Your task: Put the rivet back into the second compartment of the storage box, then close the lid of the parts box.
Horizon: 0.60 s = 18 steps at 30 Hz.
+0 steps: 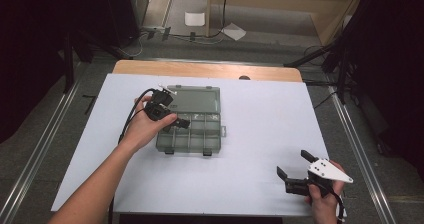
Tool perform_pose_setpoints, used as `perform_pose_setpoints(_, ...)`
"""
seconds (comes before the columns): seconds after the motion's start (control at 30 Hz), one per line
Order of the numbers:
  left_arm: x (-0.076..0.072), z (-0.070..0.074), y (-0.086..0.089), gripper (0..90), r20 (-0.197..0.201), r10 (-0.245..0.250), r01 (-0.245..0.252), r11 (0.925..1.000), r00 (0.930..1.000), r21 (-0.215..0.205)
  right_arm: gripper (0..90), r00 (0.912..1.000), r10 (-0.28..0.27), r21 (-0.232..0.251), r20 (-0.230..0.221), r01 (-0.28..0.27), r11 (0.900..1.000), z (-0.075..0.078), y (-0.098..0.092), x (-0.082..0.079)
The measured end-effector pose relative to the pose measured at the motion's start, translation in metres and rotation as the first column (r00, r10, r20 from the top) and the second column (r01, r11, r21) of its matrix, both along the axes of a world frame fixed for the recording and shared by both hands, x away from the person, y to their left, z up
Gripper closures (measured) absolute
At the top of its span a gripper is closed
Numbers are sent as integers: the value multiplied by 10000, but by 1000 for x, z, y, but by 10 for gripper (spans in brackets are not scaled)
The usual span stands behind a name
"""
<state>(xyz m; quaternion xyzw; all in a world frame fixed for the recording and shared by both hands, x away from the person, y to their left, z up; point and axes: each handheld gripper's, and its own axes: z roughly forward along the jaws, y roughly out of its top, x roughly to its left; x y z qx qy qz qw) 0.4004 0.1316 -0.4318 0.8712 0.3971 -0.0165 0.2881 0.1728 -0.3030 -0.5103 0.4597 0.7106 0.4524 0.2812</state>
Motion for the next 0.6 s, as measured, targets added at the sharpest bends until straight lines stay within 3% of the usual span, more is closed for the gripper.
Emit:
perform_pose_setpoints(0.1, -1, 2, 3, 0, 76, -72, 74, 9997, 9999, -250, 0, 10000, 14, -50, 4, -14, 10000, 0, 0, 0)
perform_pose_setpoints(0.3, -5, 4, 5, 0, 283, -205, 210, 9996, 9994, -179, 0, 10000, 18, -40, 42, -18, 10000, 0, 1, 1)
perform_pose_setpoints(0.6, -7, 3, 10, 0, 426, 50, -36, 9994, 9991, -331, 0, 10000, 72, -23, -9, -72, 10000, 2, 4, 0)
